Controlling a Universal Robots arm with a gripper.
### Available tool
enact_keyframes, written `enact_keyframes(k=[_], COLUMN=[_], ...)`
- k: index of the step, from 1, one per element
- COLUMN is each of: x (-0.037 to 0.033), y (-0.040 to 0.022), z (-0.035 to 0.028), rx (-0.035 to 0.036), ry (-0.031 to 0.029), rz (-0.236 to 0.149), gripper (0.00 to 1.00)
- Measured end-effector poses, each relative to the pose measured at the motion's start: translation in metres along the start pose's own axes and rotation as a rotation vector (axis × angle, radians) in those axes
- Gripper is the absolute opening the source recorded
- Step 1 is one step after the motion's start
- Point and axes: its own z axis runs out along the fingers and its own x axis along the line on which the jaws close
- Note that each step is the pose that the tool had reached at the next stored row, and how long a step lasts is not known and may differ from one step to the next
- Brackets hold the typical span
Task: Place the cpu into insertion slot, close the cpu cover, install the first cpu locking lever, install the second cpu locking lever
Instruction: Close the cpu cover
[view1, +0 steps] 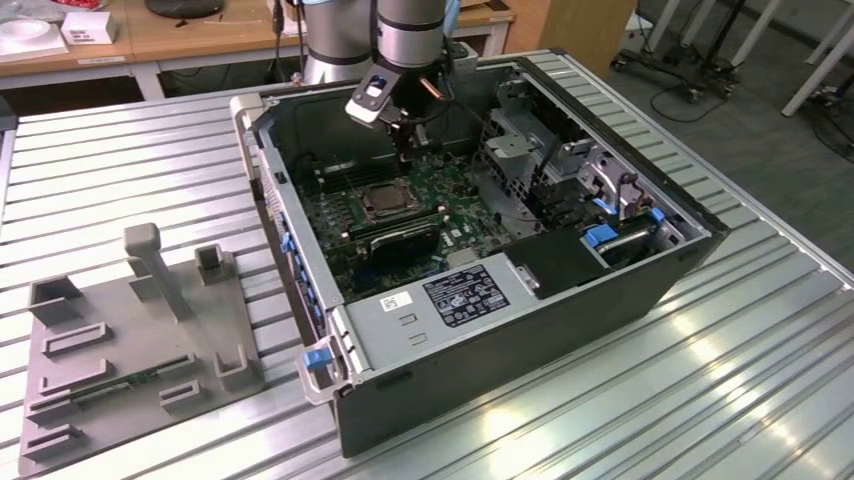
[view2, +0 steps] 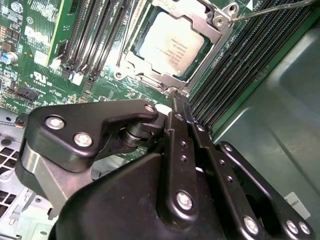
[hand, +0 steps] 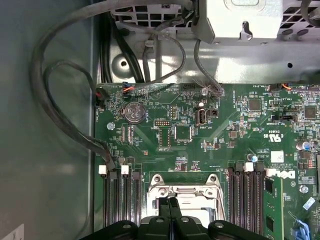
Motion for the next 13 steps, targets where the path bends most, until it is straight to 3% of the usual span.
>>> enact_keyframes(k=[3, 5, 13], x=[0.0000, 0.0000, 0.0000], y=[0.0000, 0.0000, -0.0010], z=[0.0004, 0.0007, 0.0008], rx=[0.0119, 0.0256, 0.0291], ry=[0.0002, -0.0001, -0.0002], rz=[0.000, 0.000, 0.000], gripper=[0.11, 0.11, 0.11])
